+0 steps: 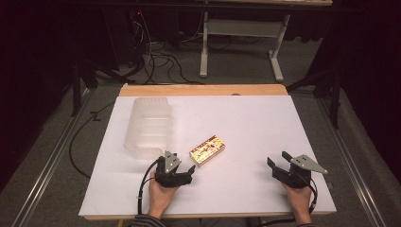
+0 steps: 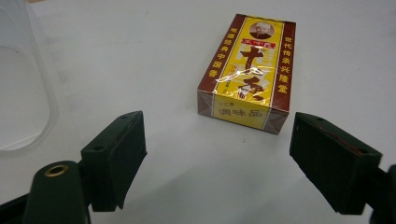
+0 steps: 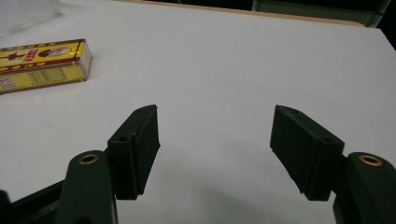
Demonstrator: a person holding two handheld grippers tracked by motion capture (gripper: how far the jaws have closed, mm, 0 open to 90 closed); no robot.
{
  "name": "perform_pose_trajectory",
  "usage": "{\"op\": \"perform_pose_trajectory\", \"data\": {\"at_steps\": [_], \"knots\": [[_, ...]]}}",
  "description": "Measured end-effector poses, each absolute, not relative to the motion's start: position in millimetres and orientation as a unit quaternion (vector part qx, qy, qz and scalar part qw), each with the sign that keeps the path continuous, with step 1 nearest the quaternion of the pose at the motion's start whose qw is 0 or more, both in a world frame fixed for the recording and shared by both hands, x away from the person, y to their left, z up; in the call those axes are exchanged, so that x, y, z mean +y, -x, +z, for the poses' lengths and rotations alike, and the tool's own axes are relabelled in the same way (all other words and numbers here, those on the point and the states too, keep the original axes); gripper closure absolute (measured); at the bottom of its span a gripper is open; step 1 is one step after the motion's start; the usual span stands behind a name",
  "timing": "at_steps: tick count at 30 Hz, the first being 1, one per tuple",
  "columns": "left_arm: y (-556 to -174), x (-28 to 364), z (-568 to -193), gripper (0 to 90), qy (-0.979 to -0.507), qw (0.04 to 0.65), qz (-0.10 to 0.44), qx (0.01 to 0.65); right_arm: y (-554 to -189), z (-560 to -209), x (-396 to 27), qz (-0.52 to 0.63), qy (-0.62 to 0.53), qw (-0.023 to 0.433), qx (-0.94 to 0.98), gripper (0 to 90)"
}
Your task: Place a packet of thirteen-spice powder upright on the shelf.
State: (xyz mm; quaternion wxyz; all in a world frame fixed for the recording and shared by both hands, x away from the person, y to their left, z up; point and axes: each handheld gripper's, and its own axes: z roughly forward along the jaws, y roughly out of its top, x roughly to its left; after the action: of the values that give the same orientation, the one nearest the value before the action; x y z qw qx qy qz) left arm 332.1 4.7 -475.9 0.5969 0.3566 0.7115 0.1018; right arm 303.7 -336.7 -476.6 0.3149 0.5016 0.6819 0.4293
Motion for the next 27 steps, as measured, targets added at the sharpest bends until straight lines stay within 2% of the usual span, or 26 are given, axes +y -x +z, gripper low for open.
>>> {"op": "perform_pose_trajectory", "data": {"at_steps": [16,27], "knots": [[-332.7,4.1,-476.4,23.0,-0.357,0.594,0.107,0.713,-303.8,-476.6,-337.2,0.431,-0.501,0.313,0.681,33.4],[-332.5,1.7,-478.7,24.4,-0.38,0.587,0.111,0.706,-303.6,-476.5,-337.3,0.433,-0.501,0.312,0.682,33.4]]}}
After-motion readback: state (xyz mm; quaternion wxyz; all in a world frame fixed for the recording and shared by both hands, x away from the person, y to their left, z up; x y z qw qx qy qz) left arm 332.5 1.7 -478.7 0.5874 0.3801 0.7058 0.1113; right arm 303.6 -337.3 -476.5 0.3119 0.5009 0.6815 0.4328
